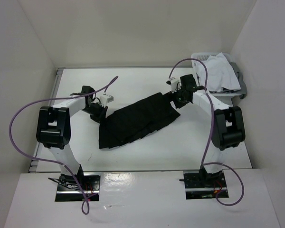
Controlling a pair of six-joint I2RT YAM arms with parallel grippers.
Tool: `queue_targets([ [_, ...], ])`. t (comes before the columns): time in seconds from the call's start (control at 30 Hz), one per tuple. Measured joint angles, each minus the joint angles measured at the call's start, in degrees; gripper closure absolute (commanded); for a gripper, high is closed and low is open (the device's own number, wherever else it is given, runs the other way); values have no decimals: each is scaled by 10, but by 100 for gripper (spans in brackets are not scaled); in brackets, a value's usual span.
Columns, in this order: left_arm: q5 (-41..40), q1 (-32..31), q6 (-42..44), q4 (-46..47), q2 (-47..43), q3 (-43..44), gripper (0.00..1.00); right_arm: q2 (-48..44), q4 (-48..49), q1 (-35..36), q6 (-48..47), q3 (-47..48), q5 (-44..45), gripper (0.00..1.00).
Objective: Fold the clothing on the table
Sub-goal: Fold the skirt
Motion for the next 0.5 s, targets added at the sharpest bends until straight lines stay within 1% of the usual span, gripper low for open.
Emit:
queue_targets([
  [0.1,4,1,0,1,-4,-6,100,56,1,-28,-6,22,-42,5],
  [0.2,9,2,0,3,-5,-10,100,89,0,-51,-13,27,-63,5],
  [0.5,19,2,0,3,-5,-13,100,101,-1,-67,-42,31,-82,5],
])
